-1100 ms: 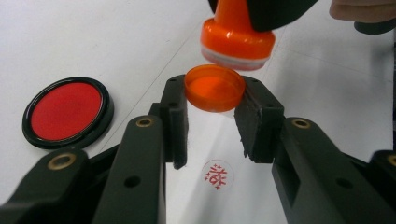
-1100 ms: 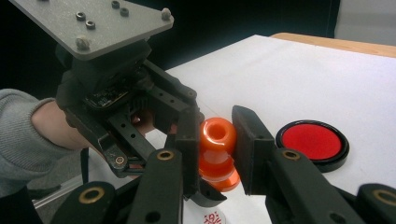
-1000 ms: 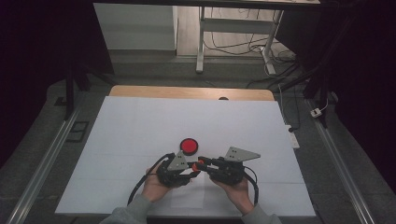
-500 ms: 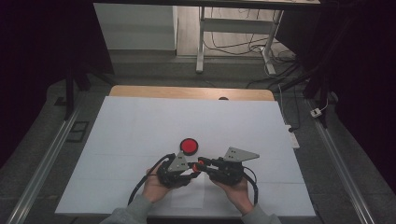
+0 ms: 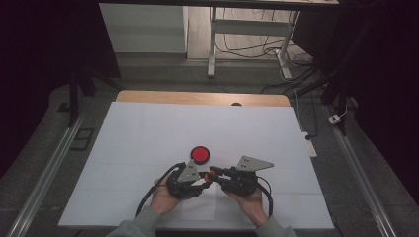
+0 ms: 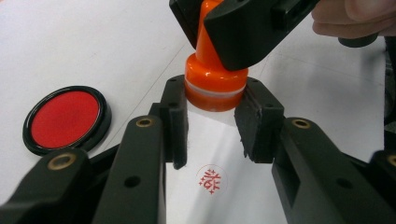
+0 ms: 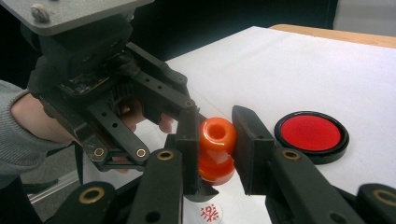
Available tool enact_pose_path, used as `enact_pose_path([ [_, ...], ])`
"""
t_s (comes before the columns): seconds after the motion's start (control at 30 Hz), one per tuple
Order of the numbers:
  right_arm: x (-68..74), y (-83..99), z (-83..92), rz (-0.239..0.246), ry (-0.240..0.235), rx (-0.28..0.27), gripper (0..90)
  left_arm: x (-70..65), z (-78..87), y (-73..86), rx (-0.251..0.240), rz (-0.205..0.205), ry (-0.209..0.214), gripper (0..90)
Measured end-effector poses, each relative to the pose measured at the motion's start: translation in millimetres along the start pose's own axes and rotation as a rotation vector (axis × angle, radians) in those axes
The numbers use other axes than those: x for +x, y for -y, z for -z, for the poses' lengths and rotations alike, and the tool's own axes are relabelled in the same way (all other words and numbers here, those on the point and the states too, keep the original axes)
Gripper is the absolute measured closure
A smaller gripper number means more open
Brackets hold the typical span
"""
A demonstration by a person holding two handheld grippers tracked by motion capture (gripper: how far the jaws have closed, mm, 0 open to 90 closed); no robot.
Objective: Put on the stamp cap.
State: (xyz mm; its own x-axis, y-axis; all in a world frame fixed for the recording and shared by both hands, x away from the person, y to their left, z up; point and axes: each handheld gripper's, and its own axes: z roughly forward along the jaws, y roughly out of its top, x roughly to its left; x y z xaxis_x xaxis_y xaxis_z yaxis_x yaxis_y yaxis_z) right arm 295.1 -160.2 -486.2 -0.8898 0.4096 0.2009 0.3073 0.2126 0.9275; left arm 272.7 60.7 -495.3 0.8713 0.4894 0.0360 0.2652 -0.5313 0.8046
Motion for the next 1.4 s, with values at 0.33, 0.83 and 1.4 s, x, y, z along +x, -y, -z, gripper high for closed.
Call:
enact_pose_path([
  [0.33, -0.1, 0.0, 0.3, -0.003, 0.0, -0.001, 72.3, -1.9, 0.5, -0.9, -0.001, -0.011, -0.016, 65.1],
  [0.83, -0.7, -0.3, 2.2, -0.015, -0.01, -0.019, 72.7, -5.2, 2.2, -0.9, -0.026, -0.038, -0.041, 65.4],
  [1.4, 1.7, 0.1, 2.8, 0.005, -0.008, -0.016, 73.0, -7.8, 2.9, -2.5, -0.016, -0.024, -0.044, 65.5],
])
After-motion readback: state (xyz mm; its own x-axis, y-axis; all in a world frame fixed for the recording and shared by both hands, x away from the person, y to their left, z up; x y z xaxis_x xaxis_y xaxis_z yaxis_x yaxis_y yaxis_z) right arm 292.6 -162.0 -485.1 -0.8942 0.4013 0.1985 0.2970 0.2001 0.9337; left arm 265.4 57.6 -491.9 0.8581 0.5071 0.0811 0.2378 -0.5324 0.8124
